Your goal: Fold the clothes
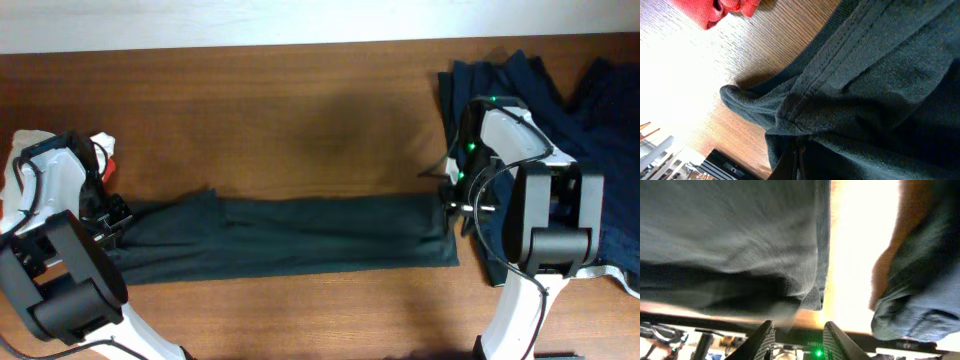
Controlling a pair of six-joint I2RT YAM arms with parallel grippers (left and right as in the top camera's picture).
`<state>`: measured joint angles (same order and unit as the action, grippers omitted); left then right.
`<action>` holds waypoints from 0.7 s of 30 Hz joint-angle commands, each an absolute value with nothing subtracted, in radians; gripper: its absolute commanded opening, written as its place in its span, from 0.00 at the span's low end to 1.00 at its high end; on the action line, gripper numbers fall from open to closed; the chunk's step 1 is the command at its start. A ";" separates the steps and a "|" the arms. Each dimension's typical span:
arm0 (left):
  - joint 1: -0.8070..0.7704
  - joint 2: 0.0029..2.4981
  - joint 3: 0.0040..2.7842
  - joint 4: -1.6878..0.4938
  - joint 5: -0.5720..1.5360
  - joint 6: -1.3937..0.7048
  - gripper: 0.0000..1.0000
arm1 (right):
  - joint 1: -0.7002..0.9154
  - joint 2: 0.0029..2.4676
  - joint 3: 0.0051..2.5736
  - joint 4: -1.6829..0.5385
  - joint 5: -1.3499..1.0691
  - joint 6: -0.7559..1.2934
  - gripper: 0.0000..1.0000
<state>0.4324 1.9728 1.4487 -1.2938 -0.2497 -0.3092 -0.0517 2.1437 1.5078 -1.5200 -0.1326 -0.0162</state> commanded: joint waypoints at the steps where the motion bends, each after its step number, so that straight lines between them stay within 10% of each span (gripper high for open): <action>1: 0.437 1.946 1.447 -1.314 -0.282 -0.321 0.16 | -0.064 2.119 1.465 -1.501 -0.127 -0.037 0.36; 4: 0.437 1.946 1.458 -1.341 -0.293 -0.321 0.43 | -0.100 2.111 1.474 -1.499 -0.125 -0.029 0.35; 21: 0.113 1.857 1.618 -1.176 -0.067 -0.260 0.55 | -0.286 1.790 1.474 -1.433 -0.252 -0.097 0.40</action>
